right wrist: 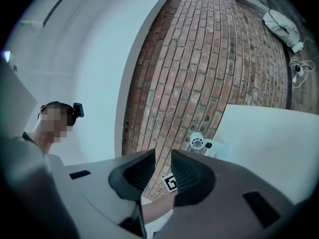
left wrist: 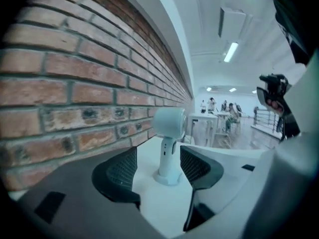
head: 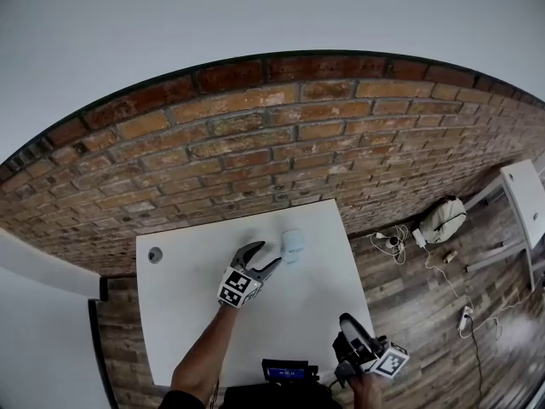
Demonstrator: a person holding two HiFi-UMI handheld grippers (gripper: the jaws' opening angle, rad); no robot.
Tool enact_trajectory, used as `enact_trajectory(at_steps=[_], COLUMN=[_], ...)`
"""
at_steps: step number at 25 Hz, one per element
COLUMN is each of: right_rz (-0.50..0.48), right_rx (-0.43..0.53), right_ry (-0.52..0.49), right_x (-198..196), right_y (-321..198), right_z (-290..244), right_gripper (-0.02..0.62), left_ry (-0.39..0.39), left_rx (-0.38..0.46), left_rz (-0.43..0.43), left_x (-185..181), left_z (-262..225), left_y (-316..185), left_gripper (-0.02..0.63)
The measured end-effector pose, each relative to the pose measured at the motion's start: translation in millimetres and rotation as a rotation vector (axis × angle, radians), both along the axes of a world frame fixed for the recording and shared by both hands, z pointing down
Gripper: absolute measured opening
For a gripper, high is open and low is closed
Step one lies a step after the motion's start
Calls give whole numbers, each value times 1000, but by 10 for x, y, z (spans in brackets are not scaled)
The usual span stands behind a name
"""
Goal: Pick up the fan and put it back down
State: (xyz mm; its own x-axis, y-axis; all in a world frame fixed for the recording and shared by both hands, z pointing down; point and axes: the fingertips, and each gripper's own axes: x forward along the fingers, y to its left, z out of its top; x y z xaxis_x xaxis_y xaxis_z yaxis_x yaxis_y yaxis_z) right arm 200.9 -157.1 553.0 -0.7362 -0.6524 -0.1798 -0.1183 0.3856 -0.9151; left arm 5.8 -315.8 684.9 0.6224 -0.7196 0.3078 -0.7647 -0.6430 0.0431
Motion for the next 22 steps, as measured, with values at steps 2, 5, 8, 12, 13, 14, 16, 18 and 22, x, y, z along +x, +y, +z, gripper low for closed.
enact_trajectory(at_steps=[2,5,8,12,13,14,16,18,22], right_rz=[-28,-79,-123,-150,-152,-154,-155,-156,-157], right_rx=[13,32,49,85,95,106,131,151,173], right_ry=[-17,-53,-83,-99,-105,-111,-124,-132,-124], right_x=[-77,-205,-330,-464,-498,-530,-590,-644,-737], right_y=[-51,-70,-55,-1,51,110,234,374,788], right_z=[-28,-74,-104,-219,-259,-304,-395,-477,-606], right_gripper=[83,83,83,83,83,83,83,81,81], left_ry=[129,359,670,795,809,833,878,898,970], left_rx=[-1,24,30,56,71,88,121,147,213], left_rz=[-111,-217,-238,-227,-241,-257,-272,-257,-181], left_x=[-268,-623,-929,-1146,-1219,-1300,-1432,-1487,-1494], left_z=[-213,-629,-1100,-1388,-1451,-1517,-1648,-1778,-2060], left_y=[299,904,1584,2306,2456,2587,2784,2946,3411], left_gripper=[270,268,254,198,198,190,169,160,133])
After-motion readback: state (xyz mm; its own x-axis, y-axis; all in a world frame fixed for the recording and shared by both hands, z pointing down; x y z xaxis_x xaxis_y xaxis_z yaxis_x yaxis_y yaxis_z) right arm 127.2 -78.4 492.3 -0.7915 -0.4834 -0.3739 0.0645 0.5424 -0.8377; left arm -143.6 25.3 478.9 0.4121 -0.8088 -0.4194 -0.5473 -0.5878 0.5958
